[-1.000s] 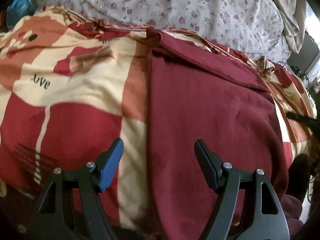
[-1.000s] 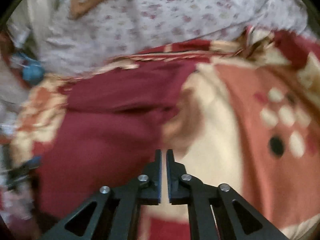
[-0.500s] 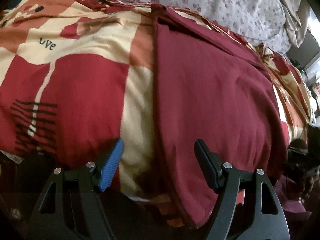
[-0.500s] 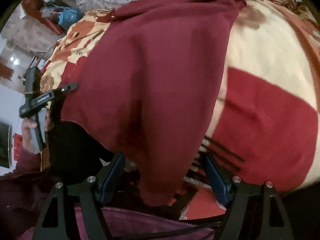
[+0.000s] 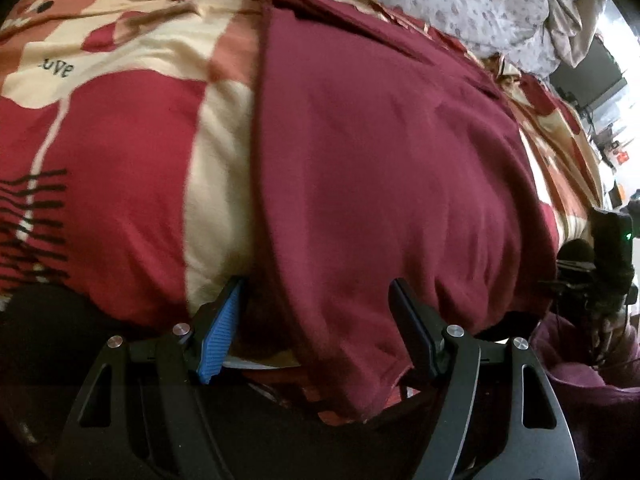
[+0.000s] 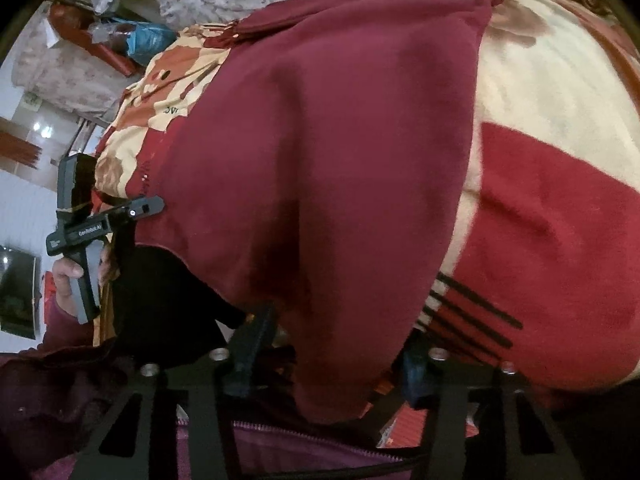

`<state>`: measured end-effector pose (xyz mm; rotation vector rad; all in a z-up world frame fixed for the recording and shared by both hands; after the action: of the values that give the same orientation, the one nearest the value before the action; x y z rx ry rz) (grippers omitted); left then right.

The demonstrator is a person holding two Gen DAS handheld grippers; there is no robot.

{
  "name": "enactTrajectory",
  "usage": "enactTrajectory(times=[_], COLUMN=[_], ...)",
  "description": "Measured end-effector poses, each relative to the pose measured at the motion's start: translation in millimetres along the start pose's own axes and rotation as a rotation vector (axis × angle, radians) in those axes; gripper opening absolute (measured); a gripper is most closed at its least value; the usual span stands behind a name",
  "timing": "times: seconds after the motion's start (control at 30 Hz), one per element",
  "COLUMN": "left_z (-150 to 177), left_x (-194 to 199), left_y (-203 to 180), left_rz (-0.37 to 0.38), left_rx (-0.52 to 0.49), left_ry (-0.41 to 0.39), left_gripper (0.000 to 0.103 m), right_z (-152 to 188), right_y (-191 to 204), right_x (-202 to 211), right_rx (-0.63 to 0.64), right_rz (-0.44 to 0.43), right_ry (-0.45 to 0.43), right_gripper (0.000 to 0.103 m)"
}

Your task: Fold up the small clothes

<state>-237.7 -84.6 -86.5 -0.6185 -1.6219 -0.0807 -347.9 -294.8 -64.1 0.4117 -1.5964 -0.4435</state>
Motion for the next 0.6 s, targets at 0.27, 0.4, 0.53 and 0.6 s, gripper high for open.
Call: enactTrajectory(times=[0.27, 0.4, 0.53, 0.6], left_z=[-9, -37, -76, -100], left_x=[17, 63, 92, 103], left_y=[-6, -17, -23, -25], left_rz=[0.049, 0.114, 0.14, 0.14], left_rx=[0.008, 0.007, 0.009, 0.014], left_ry=[-0.037, -0.189, -0.278, -0.325], left_gripper=[0.005, 0.005, 0.005, 0.005], right_z=[-8, -30, -62, -83], right_y=[28, 33, 29, 23], right_x=[32, 64, 98, 113], right_rx=[0.123, 0.128, 0.099, 0.087], right_rz=[-0.054, -0.1, -0.143, -0.142], right_ry=[-0.09, -0.186, -0.295, -0.345], right_gripper=[0.015, 0.012, 0.012, 0.012])
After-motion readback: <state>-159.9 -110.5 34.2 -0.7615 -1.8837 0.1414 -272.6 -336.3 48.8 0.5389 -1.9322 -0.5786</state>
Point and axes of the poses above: each gripper's, at about its wrist camera, not at the fingertips, and x roughly against the way its jaws point, y to its left, z to its underside, the point moved 10 cm from there along -x, roughly the way its jaws point, and after that the axes turned 11 degrees about y, right-handed, at the moved point
